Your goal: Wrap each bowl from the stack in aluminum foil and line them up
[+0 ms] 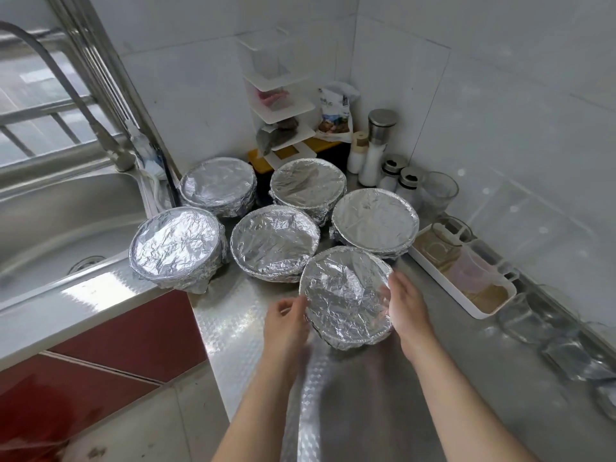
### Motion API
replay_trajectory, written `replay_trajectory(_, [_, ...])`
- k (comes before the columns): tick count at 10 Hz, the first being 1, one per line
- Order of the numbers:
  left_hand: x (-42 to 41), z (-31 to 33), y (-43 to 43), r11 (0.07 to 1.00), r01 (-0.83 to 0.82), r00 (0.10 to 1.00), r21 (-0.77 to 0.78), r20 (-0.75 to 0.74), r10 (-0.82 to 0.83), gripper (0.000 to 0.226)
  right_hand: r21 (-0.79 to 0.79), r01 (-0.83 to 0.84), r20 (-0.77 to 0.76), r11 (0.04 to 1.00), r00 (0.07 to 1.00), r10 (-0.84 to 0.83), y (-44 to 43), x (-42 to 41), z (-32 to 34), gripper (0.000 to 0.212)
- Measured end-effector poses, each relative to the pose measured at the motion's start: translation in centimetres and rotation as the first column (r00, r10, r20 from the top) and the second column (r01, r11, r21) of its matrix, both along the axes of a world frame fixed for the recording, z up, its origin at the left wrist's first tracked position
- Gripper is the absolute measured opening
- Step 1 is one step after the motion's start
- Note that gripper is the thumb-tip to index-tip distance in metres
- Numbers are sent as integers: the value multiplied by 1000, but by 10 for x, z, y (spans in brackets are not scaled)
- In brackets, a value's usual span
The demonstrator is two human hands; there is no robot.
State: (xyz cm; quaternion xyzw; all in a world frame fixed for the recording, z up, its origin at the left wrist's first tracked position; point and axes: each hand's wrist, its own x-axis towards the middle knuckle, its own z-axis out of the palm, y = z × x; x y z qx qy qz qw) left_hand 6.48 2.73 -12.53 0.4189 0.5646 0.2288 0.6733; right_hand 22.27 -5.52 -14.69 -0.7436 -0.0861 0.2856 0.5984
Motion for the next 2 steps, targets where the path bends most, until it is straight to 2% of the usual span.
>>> replay_trajectory(1, [-7, 8, -3, 999, 10, 999, -38, 37, -8, 27, -18, -65, -30, 998, 997, 64, -5, 2, 5, 41])
replay_trajectory(2, [-18, 17, 2, 995, -96, 993, 25, 75, 94, 25, -40, -40, 5, 998, 999, 40, -12, 1, 19, 39])
